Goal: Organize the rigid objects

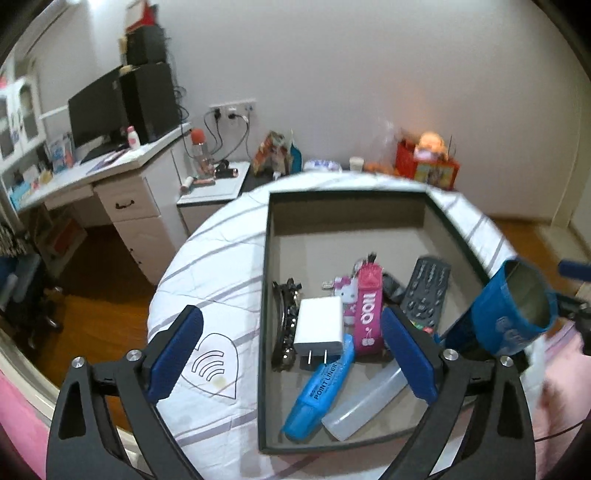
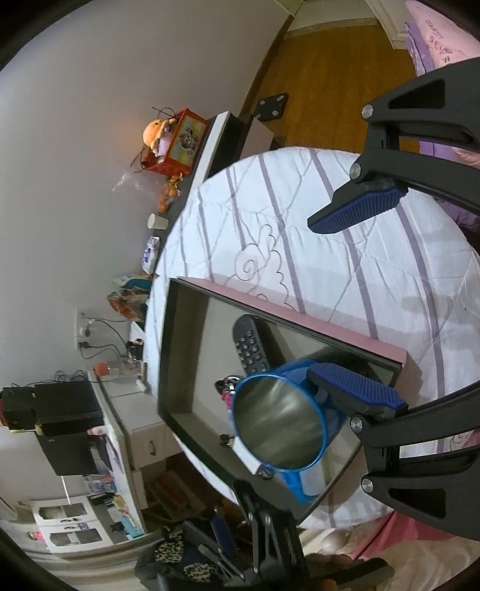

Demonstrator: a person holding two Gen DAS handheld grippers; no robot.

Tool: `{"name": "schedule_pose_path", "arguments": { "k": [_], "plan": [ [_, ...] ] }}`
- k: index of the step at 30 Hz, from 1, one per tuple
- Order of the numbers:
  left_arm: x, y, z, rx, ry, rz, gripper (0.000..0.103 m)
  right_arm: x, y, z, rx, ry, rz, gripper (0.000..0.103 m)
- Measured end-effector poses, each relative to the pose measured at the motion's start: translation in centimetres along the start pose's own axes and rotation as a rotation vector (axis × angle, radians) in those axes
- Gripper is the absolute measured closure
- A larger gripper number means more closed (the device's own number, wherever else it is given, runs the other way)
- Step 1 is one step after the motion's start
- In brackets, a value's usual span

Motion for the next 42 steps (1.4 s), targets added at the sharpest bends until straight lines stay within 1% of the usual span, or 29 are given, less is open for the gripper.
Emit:
{"name": "schedule_pose_path", "arguments": {
  "k": [3,6,7,8,12,16,19,20,22,24,27,31,34,36,38,42],
  "plan": [
    [-1.6,0.9,-0.1,-0.050,-0.034,-0.056,0.001,-1.4,0.2,0.4,0.009,-0.038,-0.001,0.029],
    [-3.0,1.5,-0.3,-0.098,-0.057,-0.126,0.001,-2.9,1.0,0.9,-0.004,-0.072,-0.002,0.029],
    [-3.4,1.7,-0.4,-0.116,-0.064,-0.149,0.001,-3.3,1.4,0.9,-0.010,-0.083,0.001,0.026],
    [-3.7,1.7,-0.5,-0.128,-0.069,-0.163,0.001,-4.0,1.9,1.0,-0.018,-0.099,0.005,0.024],
    [-5.1,1.4,-1.0,-0.121,-0.077,-0.180,0.001,-5.9,3.7,1.1,-0.036,-0.144,0.053,0.024],
    [-6.4,1.1,-1.8,-0.110,-0.088,-0.180,0.001,-6.6,5.7,0.7,-0.055,-0.171,0.080,0.023],
    [-7.3,0.7,-2.2,-0.085,-0.101,-0.172,0.001,-6.2,6.9,0.2,-0.053,-0.168,0.105,0.019],
    [-7.5,0.7,-2.3,-0.075,-0.107,-0.163,0.001,-6.0,7.2,0.0,-0.051,-0.168,0.110,0.014],
    [-8.1,0.4,-2.5,-0.048,-0.115,-0.141,0.001,-6.1,7.9,-0.4,-0.065,-0.185,0.102,0.000],
    [-8.8,0.2,-2.7,-0.033,-0.130,-0.128,0.001,-6.3,8.5,-0.8,-0.077,-0.198,0.100,0.000],
    [-10.0,0.0,-2.8,-0.018,-0.155,-0.129,0.001,-6.4,9.0,-1.2,-0.062,-0.206,0.105,0.000],
    [-11.7,-0.3,-2.6,0.010,-0.194,-0.097,0.000,-7.1,9.3,-1.4,-0.048,-0.222,0.069,0.000],
    [-12.5,-0.7,-2.5,0.034,-0.205,-0.072,0.000,-7.7,9.5,-1.6,-0.024,-0.240,0.072,0.000],
    [-12.7,-0.9,-2.6,0.055,-0.213,-0.045,0.000,-7.9,9.6,-1.8,-0.017,-0.246,0.058,0.000],
    [-12.8,-0.9,-2.9,0.055,-0.209,-0.043,0.000,-8.1,9.7,-2.1,-0.017,-0.251,0.034,0.000],
    [-13.1,-0.8,-3.3,0.048,-0.209,-0.053,0.000,-8.2,9.7,-2.4,0.002,-0.251,0.028,0.000]
  ]
}}
Point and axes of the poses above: each gripper's, at about its wrist camera, not at the fingertips, and x roughly the way its jaws point, y to its left, z to its top, the point moved 2 cm from there along x, roughly the way its jaws point, and after that the axes turned 4 degrees about -y, right-handed, at the moved point
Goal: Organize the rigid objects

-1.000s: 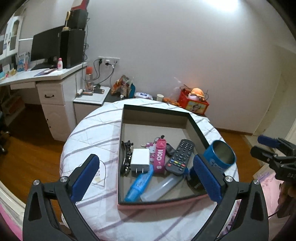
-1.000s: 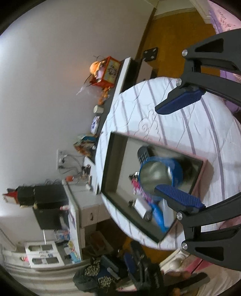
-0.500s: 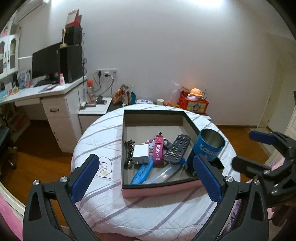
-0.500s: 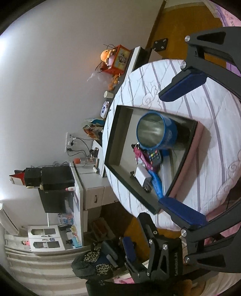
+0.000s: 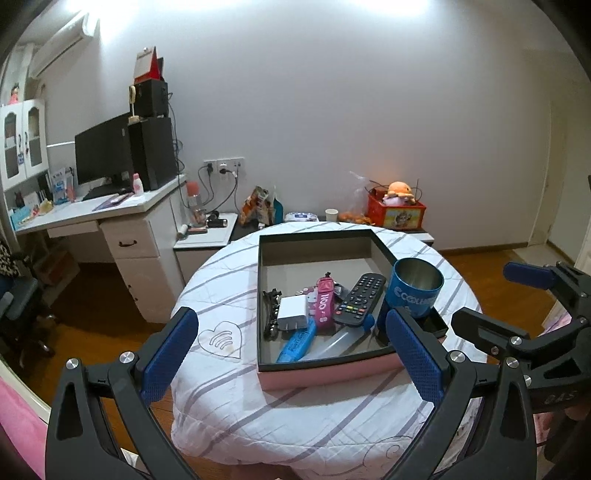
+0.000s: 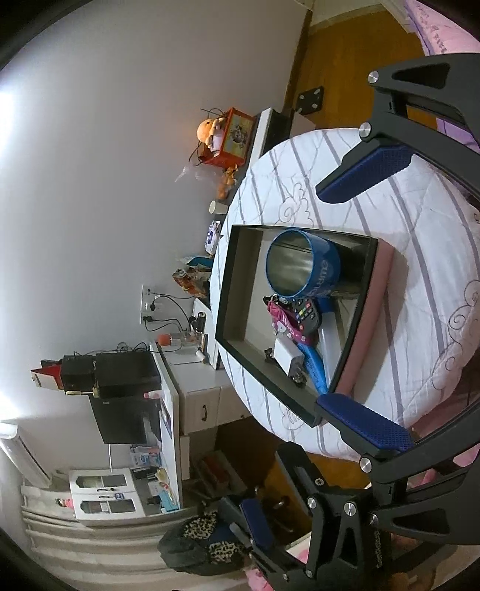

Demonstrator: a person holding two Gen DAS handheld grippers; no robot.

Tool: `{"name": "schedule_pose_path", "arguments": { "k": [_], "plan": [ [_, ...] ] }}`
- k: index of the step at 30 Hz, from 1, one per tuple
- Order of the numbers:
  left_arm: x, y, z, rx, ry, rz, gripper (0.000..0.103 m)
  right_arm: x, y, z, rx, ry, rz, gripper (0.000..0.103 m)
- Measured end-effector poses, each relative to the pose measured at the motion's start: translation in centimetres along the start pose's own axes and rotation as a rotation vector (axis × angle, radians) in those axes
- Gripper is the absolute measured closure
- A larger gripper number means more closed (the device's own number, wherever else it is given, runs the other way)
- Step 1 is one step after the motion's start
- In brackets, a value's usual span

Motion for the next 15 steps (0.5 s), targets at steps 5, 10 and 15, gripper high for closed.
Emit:
{"name": "schedule_pose_path", "arguments": {
  "k": [5,10,15],
  "plan": [
    [-0.8,-0.2,-0.1,0.017,-0.021,0.022,0.000,-0.6,0.1,-0.2,-0.007,-0.012,-0.034,0.000],
    [-1.6,-0.1,-0.4,0.036,-0.041,0.067,0.000,-1.3,-0.2,-0.2,0.013,-0.026,-0.048,0.000],
    [-2.6,0.0,-0.6,0.036,-0.052,0.078,0.000,-2.2,-0.5,-0.2,0.039,-0.057,-0.065,0.000]
  ]
}}
Point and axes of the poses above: each gripper's, at about its wrist camera, not at the fingertips, and x roughly the way its jaws point, y to its left, z to its top, the point moved 2 cm from there along x, roughly the way its jaws point, and after that the axes turned 4 degrees about -y, right-handed, at the moved point
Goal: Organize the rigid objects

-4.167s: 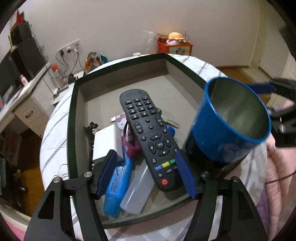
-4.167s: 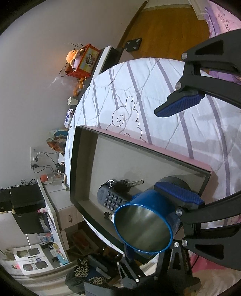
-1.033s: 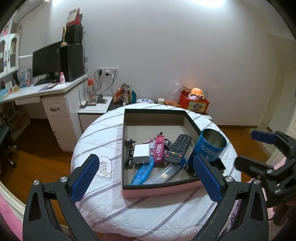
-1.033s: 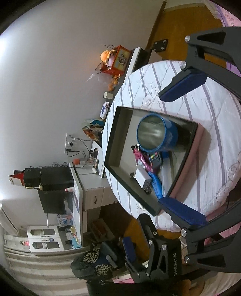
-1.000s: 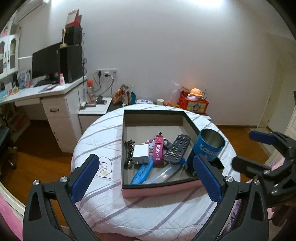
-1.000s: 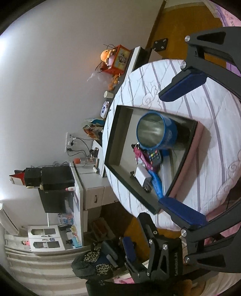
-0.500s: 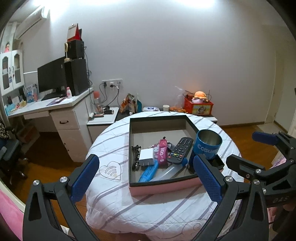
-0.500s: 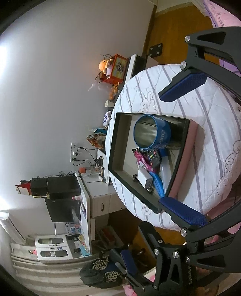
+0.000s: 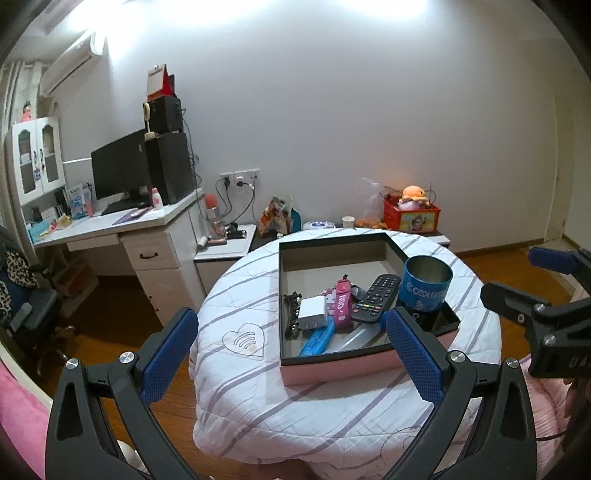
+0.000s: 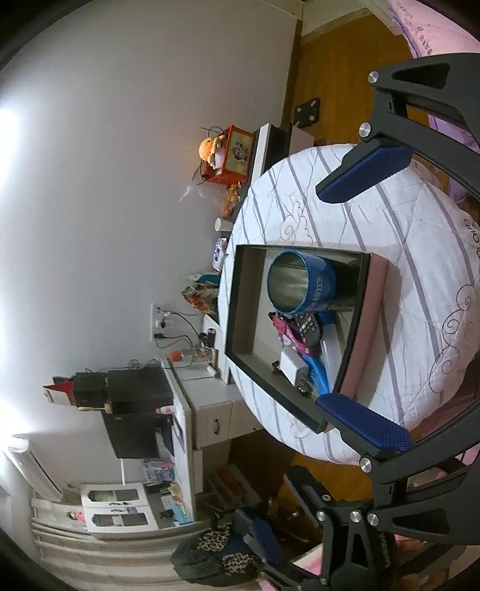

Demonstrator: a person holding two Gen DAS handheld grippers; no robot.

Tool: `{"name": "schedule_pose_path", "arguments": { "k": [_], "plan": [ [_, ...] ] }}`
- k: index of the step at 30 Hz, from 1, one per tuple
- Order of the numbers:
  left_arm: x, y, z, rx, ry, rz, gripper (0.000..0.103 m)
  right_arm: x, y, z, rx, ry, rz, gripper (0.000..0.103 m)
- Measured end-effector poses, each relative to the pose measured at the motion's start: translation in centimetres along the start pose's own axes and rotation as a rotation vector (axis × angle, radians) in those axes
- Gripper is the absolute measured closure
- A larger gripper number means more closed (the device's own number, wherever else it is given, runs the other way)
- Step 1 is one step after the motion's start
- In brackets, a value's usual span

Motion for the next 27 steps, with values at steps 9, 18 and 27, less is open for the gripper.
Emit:
{"name": "schedule_pose_path", "arguments": {
  "k": [9,18,27],
  "plan": [
    [-3.9,-0.2,1.4,-0.023,-0.103,-0.002,0.000,-3.1,0.5,0.6,0.003,-0.084,-0.003,0.000],
    [-8.1,-0.5,1.5,-0.011,-0.168,0.003,0.000,-6.9,1.4,0.6,0.013,-0.180,-0.011,0.000],
    [-11.9,-0.4,0.7,-0.013,-0.215,0.012,0.000,-10.8,2.3,-0.1,-0.006,-0.246,-0.023,0.000]
  ]
}}
Point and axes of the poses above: each gripper's, at about its wrist camera, not at the fingertips, and x roughly the way its jaws point, y to its left, z to its top, the point moved 2 cm from there along x, roughly the way its jaws point, and after that the axes turned 4 degrees about -y, right-handed, at the moved point
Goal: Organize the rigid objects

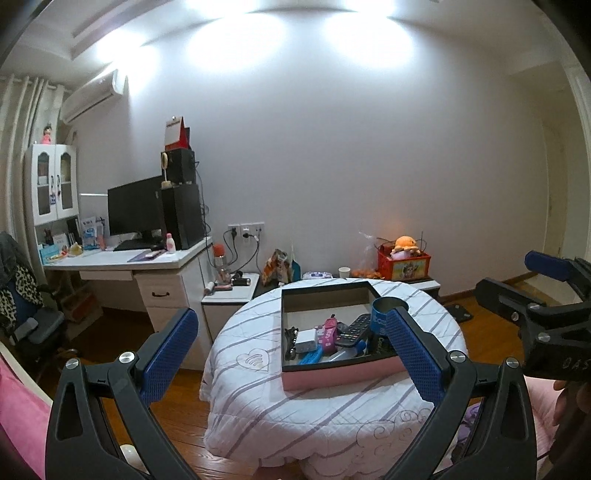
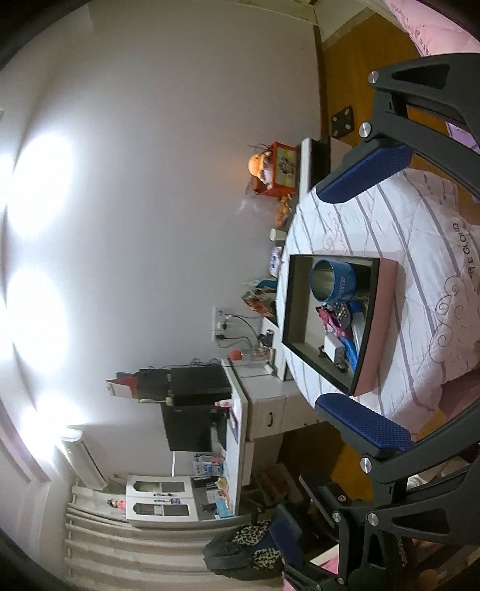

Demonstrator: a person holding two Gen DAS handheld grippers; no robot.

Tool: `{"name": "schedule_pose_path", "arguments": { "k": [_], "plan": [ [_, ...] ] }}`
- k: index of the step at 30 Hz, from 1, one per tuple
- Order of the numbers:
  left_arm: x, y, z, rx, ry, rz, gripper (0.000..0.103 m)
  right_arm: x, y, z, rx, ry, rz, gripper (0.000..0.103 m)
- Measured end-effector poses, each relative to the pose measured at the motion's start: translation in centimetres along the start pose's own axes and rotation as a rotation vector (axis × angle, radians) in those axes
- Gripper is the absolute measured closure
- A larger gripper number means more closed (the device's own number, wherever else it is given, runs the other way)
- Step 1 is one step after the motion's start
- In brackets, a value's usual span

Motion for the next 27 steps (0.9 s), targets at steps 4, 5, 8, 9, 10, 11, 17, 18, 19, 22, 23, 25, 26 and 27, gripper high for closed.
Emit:
{"name": "schedule_pose_path", "arguments": {
  "k": [4,5,8,9,10,11,17,18,19,22,23,25,26,27],
  "plan": [
    [-1.4,0.4,0.1,0.007,-0.023,0.033,0.000,-1.0,0.7,0.2,-0.007,-0.025,0.020,0.000],
    [-1.7,0.6,0.2,0.005,-0.023,0.048,0.000,-1.0,0.8,0.2,-0.010,-0.026,0.025,0.000],
    [-2.2,1.3,0.7,-0.017,-0.031,0.081,0.000,-1.1,1.4,0.6,-0.021,-0.042,0.038,0.000],
    [-2.4,1.5,0.8,-0.026,-0.033,0.084,0.000,-1.2,1.6,0.7,-0.024,-0.049,0.042,0.000],
    [-2.6,1.6,0.9,-0.032,-0.034,0.085,0.000,-1.3,1.7,0.7,-0.025,-0.058,0.044,0.000],
    [-2.7,1.7,0.9,-0.037,-0.036,0.085,0.000,-1.3,1.8,0.7,-0.026,-0.060,0.048,0.000],
    [-2.3,0.6,1.0,0.008,0.012,0.063,0.000,-1.1,1.4,0.3,-0.012,-0.013,0.064,0.000],
    [-2.3,0.3,1.1,0.016,0.010,0.066,0.000,-1.2,1.2,0.4,-0.013,-0.012,0.064,0.000],
    [-2.2,0.0,1.4,0.027,0.012,0.067,0.000,-1.4,1.1,0.5,-0.014,-0.013,0.060,0.000],
    [-2.3,-1.1,2.2,0.042,-0.012,0.041,0.000,-1.8,0.5,1.1,-0.004,-0.021,0.040,0.000],
    [-2.2,-1.4,2.5,0.043,-0.016,0.032,0.000,-1.9,0.3,1.5,0.000,-0.030,0.033,0.000],
    [-1.8,-1.9,3.0,0.044,-0.020,0.013,0.000,-2.2,-0.2,1.9,0.010,-0.044,0.015,0.000],
    [-1.5,-2.1,3.2,0.043,-0.017,0.003,0.000,-2.2,-0.6,2.1,0.012,-0.043,0.006,0.000],
    [-1.3,-2.2,3.4,0.042,-0.020,-0.008,0.000,-2.3,-0.7,2.3,0.013,-0.046,-0.003,0.000]
  ]
}}
Point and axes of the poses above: each gripper's, at about its wrist camera, not at the fingertips, and x roughly the way its jaws point, y to its left, z to its top, the point moved 2 cm from there along x, roughly the way its jaws point, and after that the axes turned 4 degrees about -y, right-handed, at the moved point
